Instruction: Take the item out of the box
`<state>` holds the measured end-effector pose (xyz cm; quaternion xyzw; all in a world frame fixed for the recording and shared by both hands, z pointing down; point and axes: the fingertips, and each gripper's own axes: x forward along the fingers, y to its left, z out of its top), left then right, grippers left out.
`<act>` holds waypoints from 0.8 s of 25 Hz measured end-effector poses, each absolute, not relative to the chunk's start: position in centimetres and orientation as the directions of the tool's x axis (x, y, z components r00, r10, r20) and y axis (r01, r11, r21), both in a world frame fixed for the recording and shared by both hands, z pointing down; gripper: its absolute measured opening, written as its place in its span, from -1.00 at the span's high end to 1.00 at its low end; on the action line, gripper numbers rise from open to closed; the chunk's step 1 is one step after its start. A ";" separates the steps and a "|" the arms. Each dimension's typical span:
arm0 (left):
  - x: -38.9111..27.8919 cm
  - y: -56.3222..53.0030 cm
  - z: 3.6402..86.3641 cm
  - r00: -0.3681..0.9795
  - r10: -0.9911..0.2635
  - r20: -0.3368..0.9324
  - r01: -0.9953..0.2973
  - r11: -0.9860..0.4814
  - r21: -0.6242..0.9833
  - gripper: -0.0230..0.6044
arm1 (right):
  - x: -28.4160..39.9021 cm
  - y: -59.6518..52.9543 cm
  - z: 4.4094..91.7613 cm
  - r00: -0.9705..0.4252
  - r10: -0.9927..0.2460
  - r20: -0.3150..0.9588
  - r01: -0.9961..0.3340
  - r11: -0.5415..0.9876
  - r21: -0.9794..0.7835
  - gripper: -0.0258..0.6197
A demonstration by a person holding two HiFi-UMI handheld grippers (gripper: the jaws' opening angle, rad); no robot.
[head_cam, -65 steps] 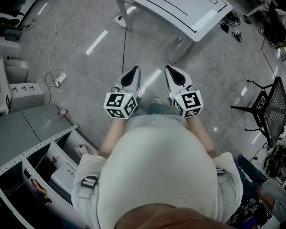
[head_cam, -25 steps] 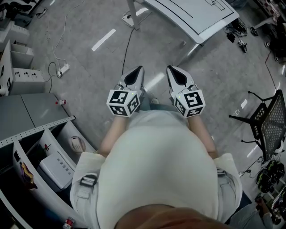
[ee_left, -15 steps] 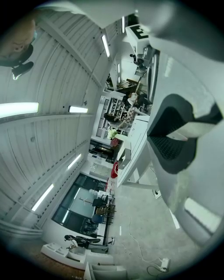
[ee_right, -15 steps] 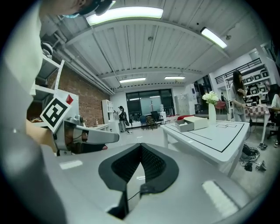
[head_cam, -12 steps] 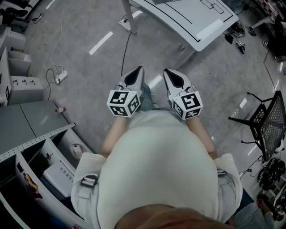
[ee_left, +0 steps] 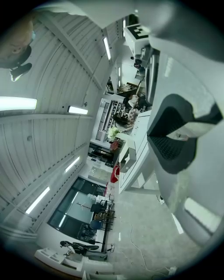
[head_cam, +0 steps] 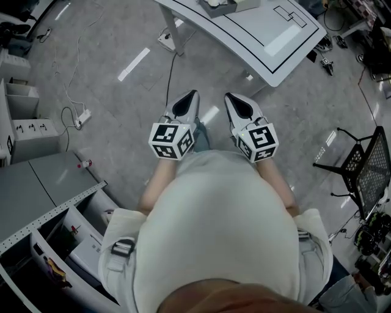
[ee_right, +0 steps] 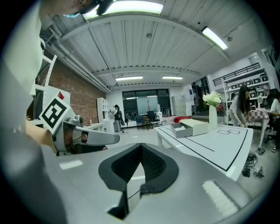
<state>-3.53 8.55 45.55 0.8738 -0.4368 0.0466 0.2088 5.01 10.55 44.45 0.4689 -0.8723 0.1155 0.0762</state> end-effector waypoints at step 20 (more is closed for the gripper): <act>-8.0 -6.5 44.7 0.655 -0.704 0.276 -0.750 -0.561 0.351 0.93 | 0.9 -3.4 43.6 -0.512 -0.810 0.284 -0.858 0.501 -0.118 0.93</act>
